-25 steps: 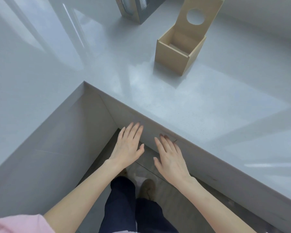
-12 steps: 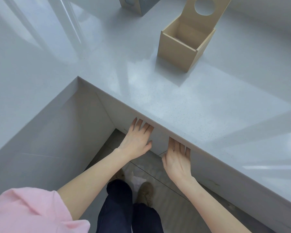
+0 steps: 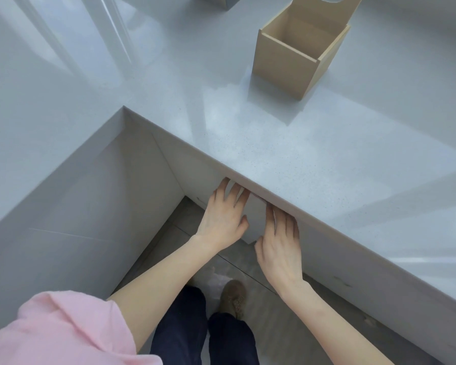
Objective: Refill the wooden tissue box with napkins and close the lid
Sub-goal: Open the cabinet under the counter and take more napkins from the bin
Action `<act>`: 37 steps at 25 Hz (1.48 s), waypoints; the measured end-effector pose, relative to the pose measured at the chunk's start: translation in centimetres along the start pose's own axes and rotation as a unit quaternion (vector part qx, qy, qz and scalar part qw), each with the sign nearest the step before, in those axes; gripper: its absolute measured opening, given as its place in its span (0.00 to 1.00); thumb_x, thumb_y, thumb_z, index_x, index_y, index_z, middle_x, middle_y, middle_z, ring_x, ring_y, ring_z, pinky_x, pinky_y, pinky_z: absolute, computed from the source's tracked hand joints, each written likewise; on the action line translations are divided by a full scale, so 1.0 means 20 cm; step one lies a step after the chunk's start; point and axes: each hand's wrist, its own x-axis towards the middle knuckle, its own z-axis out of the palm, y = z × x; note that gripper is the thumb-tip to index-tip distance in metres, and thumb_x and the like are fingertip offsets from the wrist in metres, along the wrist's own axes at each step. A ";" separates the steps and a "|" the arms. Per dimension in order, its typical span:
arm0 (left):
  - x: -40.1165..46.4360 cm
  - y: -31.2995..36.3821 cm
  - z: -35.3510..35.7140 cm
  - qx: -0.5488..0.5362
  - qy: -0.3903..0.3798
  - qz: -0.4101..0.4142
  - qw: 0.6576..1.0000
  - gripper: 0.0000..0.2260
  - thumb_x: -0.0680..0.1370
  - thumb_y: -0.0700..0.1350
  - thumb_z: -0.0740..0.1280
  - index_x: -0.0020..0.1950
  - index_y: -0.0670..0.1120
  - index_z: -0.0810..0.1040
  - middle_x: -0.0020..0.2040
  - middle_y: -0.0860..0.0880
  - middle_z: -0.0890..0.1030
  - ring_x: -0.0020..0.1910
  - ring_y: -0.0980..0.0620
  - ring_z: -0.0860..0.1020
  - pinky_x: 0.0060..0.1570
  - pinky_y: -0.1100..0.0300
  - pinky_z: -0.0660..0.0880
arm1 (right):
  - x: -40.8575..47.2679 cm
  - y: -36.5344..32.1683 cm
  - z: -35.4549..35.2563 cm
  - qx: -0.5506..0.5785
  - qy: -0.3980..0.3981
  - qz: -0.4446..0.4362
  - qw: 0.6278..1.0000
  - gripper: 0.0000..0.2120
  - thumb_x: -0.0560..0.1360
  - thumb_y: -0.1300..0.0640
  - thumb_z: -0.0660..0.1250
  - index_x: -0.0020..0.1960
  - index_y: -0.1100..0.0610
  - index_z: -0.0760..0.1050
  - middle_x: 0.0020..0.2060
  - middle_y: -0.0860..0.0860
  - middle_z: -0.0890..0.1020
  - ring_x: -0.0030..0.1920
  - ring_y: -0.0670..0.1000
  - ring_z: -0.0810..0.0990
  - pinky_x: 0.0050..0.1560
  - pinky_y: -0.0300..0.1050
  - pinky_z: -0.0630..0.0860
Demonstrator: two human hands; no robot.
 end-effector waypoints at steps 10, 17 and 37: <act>-0.41 -0.25 0.02 -0.114 0.093 -0.018 0.989 0.09 0.73 0.44 0.59 0.48 0.45 0.77 0.51 0.46 0.82 0.61 0.49 0.68 0.43 0.53 0.78 | -0.27 -0.27 0.00 0.272 -0.043 -0.028 0.961 0.18 0.68 0.67 0.72 0.56 0.59 0.75 0.46 0.52 0.76 0.43 0.45 0.72 0.40 0.30 0.73; -0.66 -0.51 -0.02 -0.126 0.081 -0.012 0.989 0.13 0.73 0.52 0.61 0.39 0.44 0.79 0.46 0.48 0.82 0.58 0.52 0.70 0.39 0.56 0.78 | -0.51 -0.70 0.02 0.356 -0.073 0.011 0.931 0.17 0.72 0.56 0.65 0.61 0.53 0.71 0.54 0.43 0.69 0.45 0.40 0.74 0.50 0.26 0.69; -0.92 -1.12 -0.22 -0.098 -0.083 0.050 0.990 0.24 0.73 0.50 0.54 0.60 0.39 0.76 0.67 0.41 0.74 0.59 0.39 0.77 0.50 0.46 0.77 | -0.58 -1.56 0.09 0.397 -0.069 0.058 0.913 0.23 0.69 0.57 0.68 0.62 0.53 0.65 0.54 0.53 0.74 0.54 0.53 0.74 0.42 0.43 0.78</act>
